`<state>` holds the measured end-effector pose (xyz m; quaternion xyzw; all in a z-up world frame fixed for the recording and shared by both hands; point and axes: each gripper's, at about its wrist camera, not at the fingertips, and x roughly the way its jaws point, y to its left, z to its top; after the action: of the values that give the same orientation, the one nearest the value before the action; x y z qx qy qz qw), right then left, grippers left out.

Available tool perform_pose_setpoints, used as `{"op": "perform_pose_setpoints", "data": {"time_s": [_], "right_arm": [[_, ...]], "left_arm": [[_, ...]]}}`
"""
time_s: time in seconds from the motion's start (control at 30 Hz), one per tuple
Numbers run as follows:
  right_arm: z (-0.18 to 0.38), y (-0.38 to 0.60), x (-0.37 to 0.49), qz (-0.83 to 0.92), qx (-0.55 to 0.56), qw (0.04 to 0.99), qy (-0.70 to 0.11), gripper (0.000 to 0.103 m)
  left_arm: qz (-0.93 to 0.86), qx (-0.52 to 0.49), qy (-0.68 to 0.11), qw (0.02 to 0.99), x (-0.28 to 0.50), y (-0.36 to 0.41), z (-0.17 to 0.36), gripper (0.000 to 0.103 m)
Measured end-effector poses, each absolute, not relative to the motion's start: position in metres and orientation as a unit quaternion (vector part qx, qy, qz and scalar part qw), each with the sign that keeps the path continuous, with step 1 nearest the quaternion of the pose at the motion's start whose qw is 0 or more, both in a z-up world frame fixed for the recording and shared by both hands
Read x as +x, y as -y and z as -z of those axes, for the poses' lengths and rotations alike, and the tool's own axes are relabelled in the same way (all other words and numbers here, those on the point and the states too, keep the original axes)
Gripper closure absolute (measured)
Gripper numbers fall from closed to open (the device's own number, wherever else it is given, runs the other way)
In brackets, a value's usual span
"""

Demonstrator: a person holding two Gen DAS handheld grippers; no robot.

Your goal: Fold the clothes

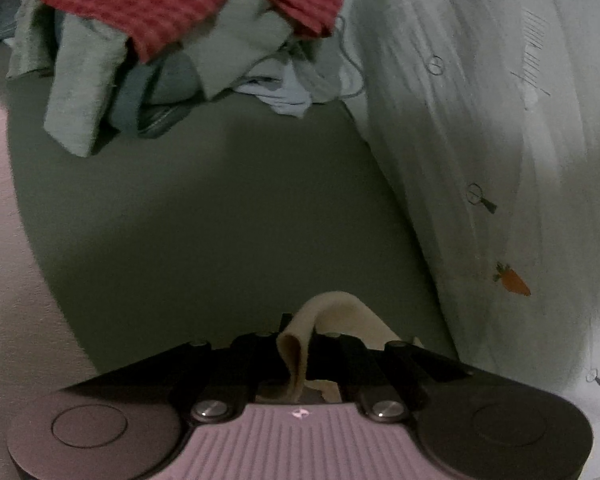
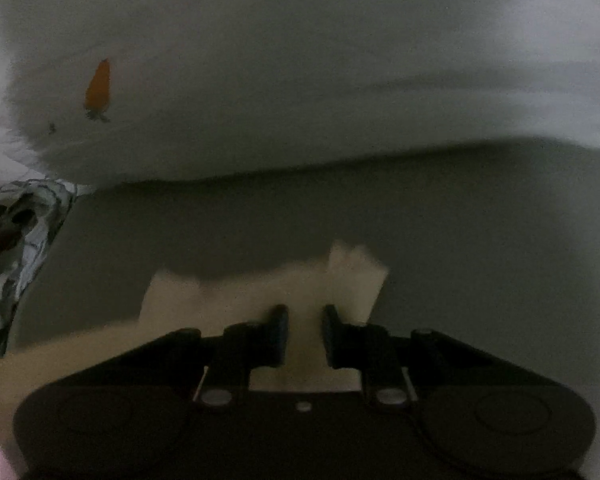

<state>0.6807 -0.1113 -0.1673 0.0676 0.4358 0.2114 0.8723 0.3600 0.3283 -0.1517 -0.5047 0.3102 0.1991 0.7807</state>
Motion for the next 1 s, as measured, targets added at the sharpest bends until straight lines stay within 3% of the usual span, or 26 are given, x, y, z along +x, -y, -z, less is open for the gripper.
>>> {"op": "perform_pose_setpoints", "data": {"time_s": [0.27,0.4,0.57,0.7,0.8,1.0], "right_arm": [[0.161,0.085,0.708,-0.194,0.031,0.893,-0.405,0.082],[0.134,0.120,0.652,-0.173,0.042,0.910,-0.373,0.080],[0.128,0.175,0.560,-0.134,0.037,0.910,-0.391,0.077],[0.125,0.216,0.482,-0.107,0.007,0.906,-0.409,0.077],[0.118,0.256,0.437,-0.073,0.049,0.908,-0.409,0.075],[0.114,0.292,0.381,-0.038,0.091,0.913,-0.397,0.074]], "left_arm": [[-0.214,-0.483,-0.333,0.781,0.365,-0.338,0.154,0.100],[-0.205,-0.460,-0.334,0.797,0.369,-0.332,0.147,0.100],[-0.127,-0.382,-0.324,0.856,0.387,-0.300,0.102,0.100],[-0.014,-0.294,-0.308,0.905,0.397,-0.246,0.048,0.100],[0.083,-0.207,-0.323,0.920,0.397,-0.180,0.017,0.100],[0.233,-0.152,-0.412,0.868,0.380,-0.046,0.026,0.099]]}}
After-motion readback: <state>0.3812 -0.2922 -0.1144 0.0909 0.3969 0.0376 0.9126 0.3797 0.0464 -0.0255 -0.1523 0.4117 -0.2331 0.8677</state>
